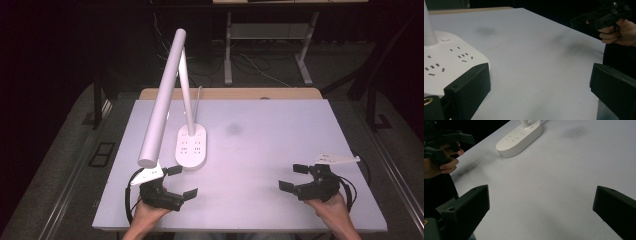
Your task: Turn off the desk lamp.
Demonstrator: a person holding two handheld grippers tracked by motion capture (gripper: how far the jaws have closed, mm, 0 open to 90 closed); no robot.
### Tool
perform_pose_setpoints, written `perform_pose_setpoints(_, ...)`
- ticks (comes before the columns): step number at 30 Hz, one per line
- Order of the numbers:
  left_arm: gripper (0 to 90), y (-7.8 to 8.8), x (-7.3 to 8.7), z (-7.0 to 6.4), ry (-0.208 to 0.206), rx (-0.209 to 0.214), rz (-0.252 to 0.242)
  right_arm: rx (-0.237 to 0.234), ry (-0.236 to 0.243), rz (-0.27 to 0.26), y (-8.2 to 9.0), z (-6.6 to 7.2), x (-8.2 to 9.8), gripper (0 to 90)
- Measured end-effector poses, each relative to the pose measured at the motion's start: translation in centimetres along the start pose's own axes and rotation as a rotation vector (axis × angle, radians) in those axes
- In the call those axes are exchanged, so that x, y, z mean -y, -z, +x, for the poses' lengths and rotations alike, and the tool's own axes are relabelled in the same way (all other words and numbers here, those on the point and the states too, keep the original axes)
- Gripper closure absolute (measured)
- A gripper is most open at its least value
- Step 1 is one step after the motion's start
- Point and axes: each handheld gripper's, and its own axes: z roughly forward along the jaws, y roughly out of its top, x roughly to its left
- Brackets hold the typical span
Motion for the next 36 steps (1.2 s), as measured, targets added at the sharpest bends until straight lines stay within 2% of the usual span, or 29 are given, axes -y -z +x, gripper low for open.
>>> perform_pose_setpoints(11, 2.1, 0.0, 0.1, 0.1, -0.010, -0.007, 0.003, -0.009, 0.049, 0.033, -0.6, 0.7, -2.4, 0.7)
perform_pose_setpoints(20, 1.9, -0.1, 0.2, 0.3, -0.006, -0.022, 0.008, -0.029, 0.050, 0.056, -2.1, 0.8, -3.8, 0.7)
perform_pose_setpoints(29, 1.6, -0.1, 0.3, 0.4, -0.001, -0.023, 0.004, -0.045, 0.087, 0.106, -3.4, 1.1, -5.5, 0.7)
perform_pose_setpoints(36, 1.6, 0.0, 0.3, 0.3, 0.001, -0.019, 0.001, -0.067, 0.113, 0.119, -4.4, 1.6, -7.1, 0.7)
